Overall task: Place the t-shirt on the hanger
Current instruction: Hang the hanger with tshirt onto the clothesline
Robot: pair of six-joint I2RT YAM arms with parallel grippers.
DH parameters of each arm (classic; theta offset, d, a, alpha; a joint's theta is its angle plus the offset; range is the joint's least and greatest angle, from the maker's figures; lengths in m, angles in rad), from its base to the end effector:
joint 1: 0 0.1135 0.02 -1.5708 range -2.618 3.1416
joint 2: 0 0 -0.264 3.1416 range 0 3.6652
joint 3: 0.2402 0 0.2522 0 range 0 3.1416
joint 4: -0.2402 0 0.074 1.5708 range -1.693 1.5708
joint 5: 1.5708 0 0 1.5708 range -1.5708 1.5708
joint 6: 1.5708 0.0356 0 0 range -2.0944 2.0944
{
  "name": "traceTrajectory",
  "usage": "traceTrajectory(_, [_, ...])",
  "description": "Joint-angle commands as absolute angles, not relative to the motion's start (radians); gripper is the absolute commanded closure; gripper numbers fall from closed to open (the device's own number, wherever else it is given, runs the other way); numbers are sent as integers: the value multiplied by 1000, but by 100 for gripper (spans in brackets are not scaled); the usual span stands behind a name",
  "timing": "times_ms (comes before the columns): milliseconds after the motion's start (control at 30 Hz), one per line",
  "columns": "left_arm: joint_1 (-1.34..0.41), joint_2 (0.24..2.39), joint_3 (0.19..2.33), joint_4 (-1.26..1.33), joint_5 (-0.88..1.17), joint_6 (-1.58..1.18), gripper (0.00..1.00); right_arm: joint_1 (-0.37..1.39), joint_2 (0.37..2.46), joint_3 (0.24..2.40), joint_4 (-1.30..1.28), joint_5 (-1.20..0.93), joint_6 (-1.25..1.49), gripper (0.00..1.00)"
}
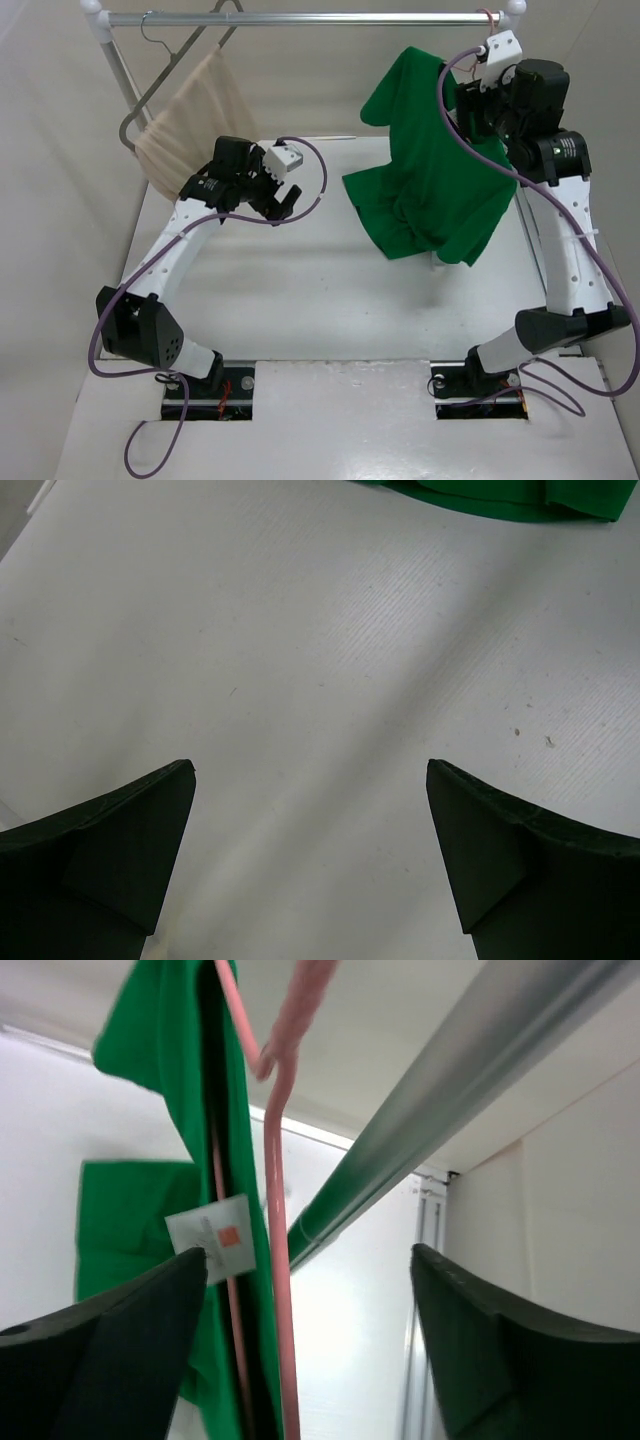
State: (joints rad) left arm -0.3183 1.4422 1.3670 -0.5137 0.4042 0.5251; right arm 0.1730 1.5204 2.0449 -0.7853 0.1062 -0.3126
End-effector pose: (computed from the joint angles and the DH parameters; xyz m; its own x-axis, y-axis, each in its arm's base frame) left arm 0.3030 -0.1146 0.3575 -0.1565 0.5369 -0.8290 0.7822 0.5799 0.2278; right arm 0.2906 0.0470 0.5236 -0.2201 -0.3489 -0.9110 -0.1450 0.9352 -0.3231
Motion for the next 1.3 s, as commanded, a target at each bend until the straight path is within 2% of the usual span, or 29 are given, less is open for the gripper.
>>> traceTrajectory(0, [-316,1388,1355,-491,419,511,0,187,1448,1999,-713,136,-314,8])
traceTrajectory(33, [-316,1388,1355,-491,419,511,0,187,1434,1987,-713,150,-314,0])
traceTrajectory(200, [-316,1388,1344,-491,362,540,0,209,1292,1915,-738,233,-324,0])
traceTrajectory(333, [-316,1388,1321,-491,353,531,0,273,1096,1758,-695,233,-359,0])
traceTrajectory(500, [-316,1388,1270,-471,353,476,0,376,887,1529,-624,68,-428,0])
traceTrajectory(667, [-316,1388,1221,-462,353,417,0,462,965,1283,-612,-147,-428,0])
traceTrajectory(800, [-316,1379,1141,-431,341,361,0,495,1032,1021,-394,-236,-295,0])
traceTrajectory(900, [-316,1356,1065,-405,319,322,0,495,1032,836,-264,-184,-204,0])
traceTrajectory(1067, [-316,1312,982,-374,301,334,0,437,1012,617,-209,-141,-141,0])
traceTrajectory(1267, [-316,1302,959,-365,291,334,0,416,960,557,-209,-97,-101,0])
